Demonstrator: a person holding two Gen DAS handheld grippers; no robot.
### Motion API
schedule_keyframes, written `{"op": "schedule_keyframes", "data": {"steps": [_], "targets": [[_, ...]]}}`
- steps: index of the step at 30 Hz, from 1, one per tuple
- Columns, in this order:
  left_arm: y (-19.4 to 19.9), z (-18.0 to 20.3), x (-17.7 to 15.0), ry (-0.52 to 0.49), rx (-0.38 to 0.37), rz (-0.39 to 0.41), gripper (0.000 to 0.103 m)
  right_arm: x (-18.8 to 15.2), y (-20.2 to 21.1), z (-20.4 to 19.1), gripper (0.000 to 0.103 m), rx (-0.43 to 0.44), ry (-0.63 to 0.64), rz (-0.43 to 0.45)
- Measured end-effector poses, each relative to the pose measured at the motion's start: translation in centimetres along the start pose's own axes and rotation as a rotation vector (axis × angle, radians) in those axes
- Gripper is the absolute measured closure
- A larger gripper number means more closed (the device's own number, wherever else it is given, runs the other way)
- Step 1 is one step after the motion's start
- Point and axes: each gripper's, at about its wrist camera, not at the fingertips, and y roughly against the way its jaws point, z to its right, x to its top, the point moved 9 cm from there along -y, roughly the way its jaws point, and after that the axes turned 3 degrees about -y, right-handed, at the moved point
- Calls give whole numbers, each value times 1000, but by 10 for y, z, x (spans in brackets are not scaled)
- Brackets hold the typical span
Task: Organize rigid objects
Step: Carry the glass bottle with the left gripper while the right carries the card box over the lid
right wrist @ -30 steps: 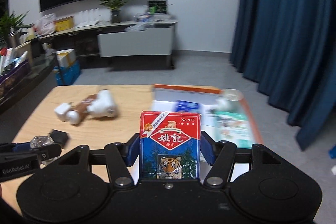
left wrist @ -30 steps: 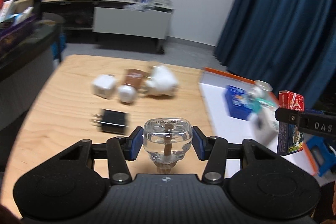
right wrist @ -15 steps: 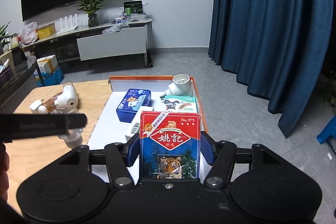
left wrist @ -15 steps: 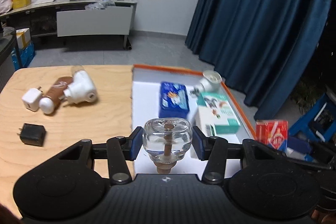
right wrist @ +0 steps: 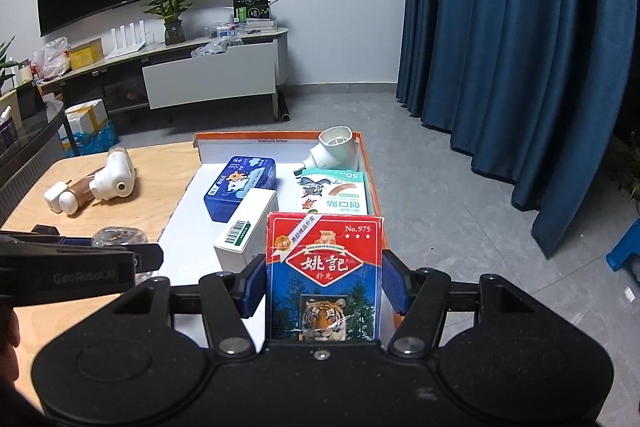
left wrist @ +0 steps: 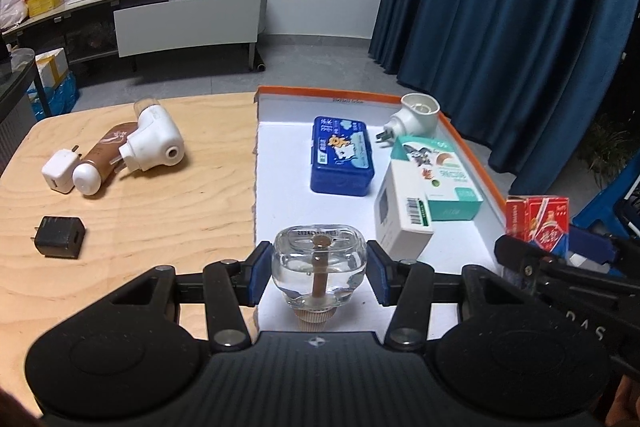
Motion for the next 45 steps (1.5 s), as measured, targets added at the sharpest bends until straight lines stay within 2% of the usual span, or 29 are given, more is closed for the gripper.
{"op": "schedule_keyframes", "data": {"steps": [45], "targets": [[0,1,-4,37,-19,-8,53,3,-2,0,31,-22,7,-1]]}}
